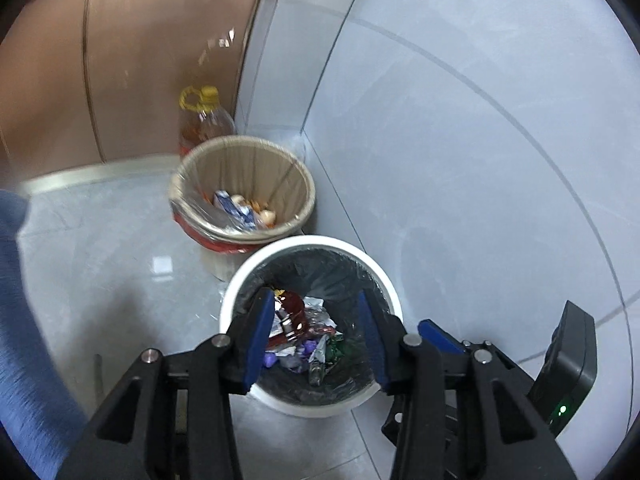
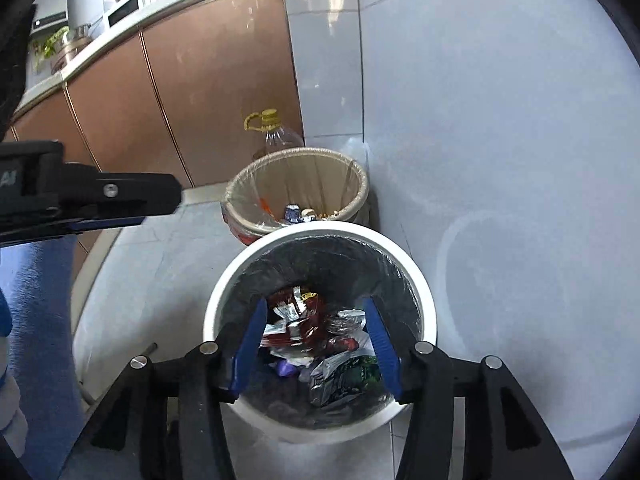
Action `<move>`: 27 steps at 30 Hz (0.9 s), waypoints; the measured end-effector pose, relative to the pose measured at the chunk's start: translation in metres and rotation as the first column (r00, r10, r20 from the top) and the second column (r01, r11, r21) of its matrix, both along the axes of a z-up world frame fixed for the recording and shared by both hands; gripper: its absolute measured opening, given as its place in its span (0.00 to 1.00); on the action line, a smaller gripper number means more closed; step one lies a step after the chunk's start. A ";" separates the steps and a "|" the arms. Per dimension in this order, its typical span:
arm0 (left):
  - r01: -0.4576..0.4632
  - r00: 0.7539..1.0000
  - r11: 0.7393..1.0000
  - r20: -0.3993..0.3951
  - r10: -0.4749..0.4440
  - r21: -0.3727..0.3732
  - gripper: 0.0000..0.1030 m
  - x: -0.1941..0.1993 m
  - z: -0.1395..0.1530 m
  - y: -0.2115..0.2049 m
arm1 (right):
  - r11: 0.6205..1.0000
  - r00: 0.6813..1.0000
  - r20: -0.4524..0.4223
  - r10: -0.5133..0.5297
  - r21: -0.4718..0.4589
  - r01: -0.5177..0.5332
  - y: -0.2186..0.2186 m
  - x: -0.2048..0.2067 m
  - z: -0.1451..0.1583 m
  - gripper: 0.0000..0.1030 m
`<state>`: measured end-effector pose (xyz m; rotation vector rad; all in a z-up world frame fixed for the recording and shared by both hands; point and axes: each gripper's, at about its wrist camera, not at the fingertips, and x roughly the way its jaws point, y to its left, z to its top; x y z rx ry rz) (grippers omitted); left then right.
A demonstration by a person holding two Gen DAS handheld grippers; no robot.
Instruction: Collect trash
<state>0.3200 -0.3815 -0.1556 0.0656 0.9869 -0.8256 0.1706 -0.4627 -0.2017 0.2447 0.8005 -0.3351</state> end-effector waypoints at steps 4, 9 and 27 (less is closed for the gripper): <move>-0.052 0.995 0.998 0.081 0.053 -0.024 0.47 -0.035 0.032 0.033 | 1.000 0.999 0.029 -0.016 -0.001 0.016 0.014 -0.024 0.021 0.57; -0.121 0.980 0.992 0.154 0.127 -0.045 0.49 -0.074 0.063 0.072 | 1.000 0.999 0.052 -0.014 -0.024 0.015 0.034 -0.053 0.046 0.62; -0.424 0.816 0.906 0.430 0.386 -0.010 0.67 -0.187 0.087 0.246 | 0.977 0.954 0.223 0.200 -0.114 -0.178 0.156 -0.121 0.125 0.91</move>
